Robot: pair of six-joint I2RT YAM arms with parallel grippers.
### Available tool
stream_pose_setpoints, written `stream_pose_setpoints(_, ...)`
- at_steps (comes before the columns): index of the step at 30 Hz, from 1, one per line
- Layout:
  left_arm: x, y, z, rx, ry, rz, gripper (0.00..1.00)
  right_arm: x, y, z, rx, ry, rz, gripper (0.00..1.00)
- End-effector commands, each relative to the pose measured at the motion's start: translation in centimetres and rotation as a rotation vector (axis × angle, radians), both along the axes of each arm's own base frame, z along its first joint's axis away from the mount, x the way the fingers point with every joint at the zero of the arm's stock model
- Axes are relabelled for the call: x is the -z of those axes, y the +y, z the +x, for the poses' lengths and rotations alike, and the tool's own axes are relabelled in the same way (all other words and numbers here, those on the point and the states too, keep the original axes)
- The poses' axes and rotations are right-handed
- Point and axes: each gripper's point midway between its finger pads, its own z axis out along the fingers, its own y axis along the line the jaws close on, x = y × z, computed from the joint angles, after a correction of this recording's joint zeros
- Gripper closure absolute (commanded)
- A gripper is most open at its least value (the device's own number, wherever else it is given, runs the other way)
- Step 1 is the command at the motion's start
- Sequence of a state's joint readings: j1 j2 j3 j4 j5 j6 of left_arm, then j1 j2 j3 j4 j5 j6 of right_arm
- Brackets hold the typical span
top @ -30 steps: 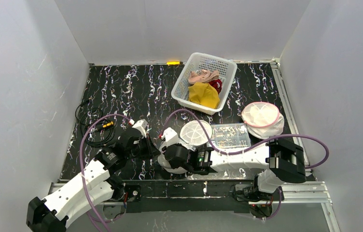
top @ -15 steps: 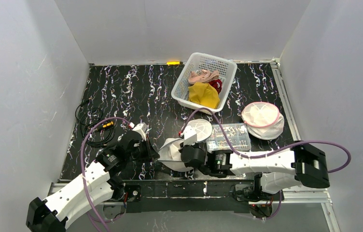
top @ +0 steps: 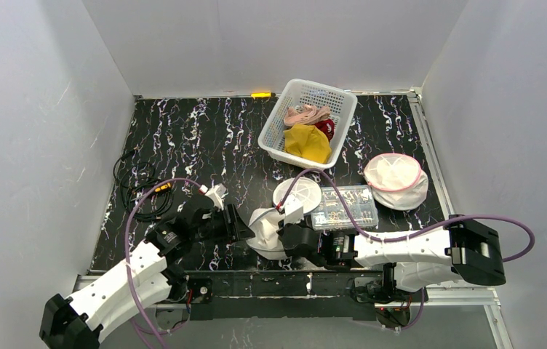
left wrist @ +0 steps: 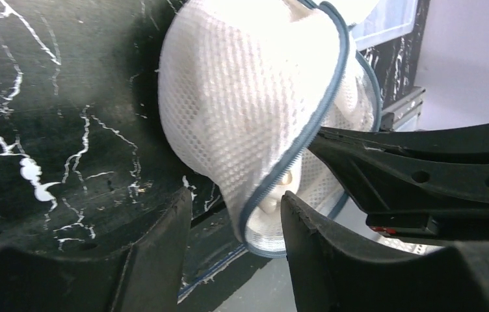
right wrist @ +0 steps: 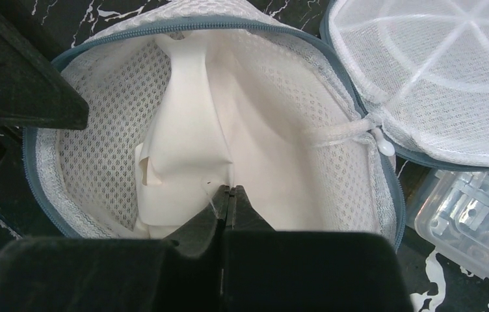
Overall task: Unzip the laundry bag and remove the bra
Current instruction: Adjust the laundry bag at the center of the board.
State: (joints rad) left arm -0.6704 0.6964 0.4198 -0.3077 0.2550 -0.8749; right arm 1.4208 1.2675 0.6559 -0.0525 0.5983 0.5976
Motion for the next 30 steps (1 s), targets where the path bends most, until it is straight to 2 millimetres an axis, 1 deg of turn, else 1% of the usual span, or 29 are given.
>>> stream_pose_setpoints(1,-1.4,-1.8,-0.8,0.061,0.029,-0.078,0.49,-1.4,0.7,0.2,0.007,-0.014,0.067,0.99)
stream_pose_setpoints(3,-0.9,-2.1,-1.0,0.086,0.038,-0.066,0.5,-2.0,1.1,0.3,0.011,-0.02,0.095,0.99)
stream_pose_setpoints(4,-0.6,-2.3,-1.2,0.101,0.043,-0.056,0.53,-2.0,1.1,0.4,0.013,-0.022,0.098,0.99)
stream_pose_setpoints(5,-0.1,-2.4,-1.3,0.114,0.048,-0.037,0.6,-2.2,1.0,0.4,0.019,-0.025,0.103,0.99)
stream_pose_setpoints(8,1.6,-2.1,-1.6,0.126,0.076,0.037,0.9,-2.7,0.3,1.0,0.065,-0.044,0.115,0.99)
stream_pose_setpoints(9,2.2,-1.8,-1.6,0.12,0.08,0.057,0.97,-3.1,0.0,1.2,0.081,-0.054,0.126,0.99)
stream_pose_setpoints(10,2.6,-1.5,-1.5,0.114,0.074,0.077,1.0,-3.5,-0.3,1.4,0.094,-0.062,0.139,0.99)
stream_pose_setpoints(12,3.2,-1.0,-1.3,0.105,0.057,0.103,1.0,-3.5,-0.9,1.4,0.094,-0.07,0.125,0.99)
stream_pose_setpoints(15,3.8,-0.4,-1.1,0.103,0.027,0.135,1.0,-3.8,-0.5,0.9,0.042,-0.063,0.119,0.99)
stream_pose_setpoints(17,3.8,-0.3,-0.8,0.107,0.009,0.152,1.0,-4.3,0.3,0.3,-0.009,-0.048,0.131,0.98)
stream_pose_setpoints(19,3.8,-0.2,-0.6,0.111,-0.006,0.165,1.0,-5.1,1.2,-0.3,-0.056,-0.037,0.146,0.8)
stream_pose_setpoints(21,3.7,-0.2,-0.4,0.118,-0.026,0.176,1.0,-6.1,2.0,-0.7,-0.09,-0.035,0.167,0.59)
stream_pose_setpoints(23,3.7,-0.1,-0.2,0.123,-0.05,0.192,1.0,-7.0,2.8,-0.8,-0.112,-0.035,0.175,0.45)
stream_pose_setpoints(25,3.6,-0.1,-0.1,0.131,-0.074,0.208,1.0,-7.7,3.5,-0.9,-0.132,-0.036,0.18,0.37)
stream_pose_setpoints(27,3.7,0.1,0.0,0.132,-0.095,0.225,1.0,-8.2,4.3,-1.1,-0.154,-0.036,0.182,0.31)
stream_pose_setpoints(29,3.7,0.1,0.1,0.135,-0.112,0.239,1.0,-8.0,5.1,-1.1,-0.166,-0.034,0.159,0.27)
stream_pose_setpoints(30,3.7,0.1,0.0,0.138,-0.118,0.245,1.0,-7.2,5.3,-0.9,-0.161,-0.033,0.121,0.26)
